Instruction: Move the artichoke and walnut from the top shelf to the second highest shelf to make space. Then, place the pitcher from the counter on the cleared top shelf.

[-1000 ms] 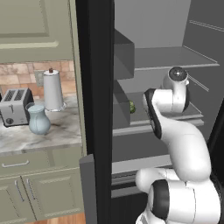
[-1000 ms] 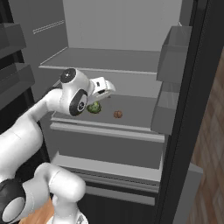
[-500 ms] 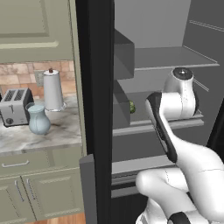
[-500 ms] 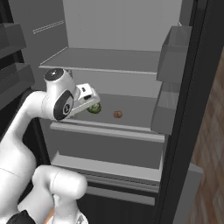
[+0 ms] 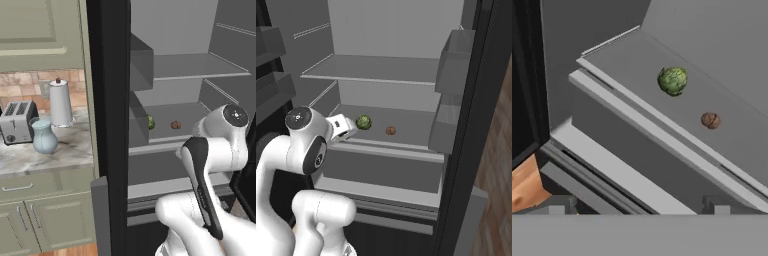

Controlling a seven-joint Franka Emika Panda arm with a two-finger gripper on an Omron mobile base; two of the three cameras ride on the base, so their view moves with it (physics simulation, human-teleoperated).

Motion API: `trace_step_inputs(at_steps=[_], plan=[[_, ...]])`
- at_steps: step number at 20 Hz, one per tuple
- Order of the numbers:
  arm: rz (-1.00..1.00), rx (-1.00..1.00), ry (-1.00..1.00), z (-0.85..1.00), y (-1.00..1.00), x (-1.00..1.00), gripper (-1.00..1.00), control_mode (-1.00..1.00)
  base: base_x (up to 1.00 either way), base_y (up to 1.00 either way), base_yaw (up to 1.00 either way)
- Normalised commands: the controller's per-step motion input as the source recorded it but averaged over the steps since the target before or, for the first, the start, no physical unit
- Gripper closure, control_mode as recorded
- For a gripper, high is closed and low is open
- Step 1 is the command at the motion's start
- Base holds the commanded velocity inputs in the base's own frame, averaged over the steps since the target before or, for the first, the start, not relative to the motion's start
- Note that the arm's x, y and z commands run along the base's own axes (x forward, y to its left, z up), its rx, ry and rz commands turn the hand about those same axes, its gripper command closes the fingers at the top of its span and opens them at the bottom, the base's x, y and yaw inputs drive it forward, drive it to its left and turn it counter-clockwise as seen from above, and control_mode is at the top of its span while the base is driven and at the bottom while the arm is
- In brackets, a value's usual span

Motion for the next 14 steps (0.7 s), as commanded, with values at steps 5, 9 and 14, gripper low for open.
trace_step_inputs(at_steps=[5, 9, 14], plan=[[0.0, 0.09, -0.05, 0.7, 0.0, -0.6, -1.0, -1.0, 0.0, 0.0, 0.0], [-0.03, 0.02, -0.09, 0.57, 0.0, -0.29, -1.0, -1.0, 0.0, 0.0, 0.0], [-0.06, 0.0, -0.11, 0.09, 0.0, -0.07, -1.0, -1.0, 0.0, 0.0, 0.0]])
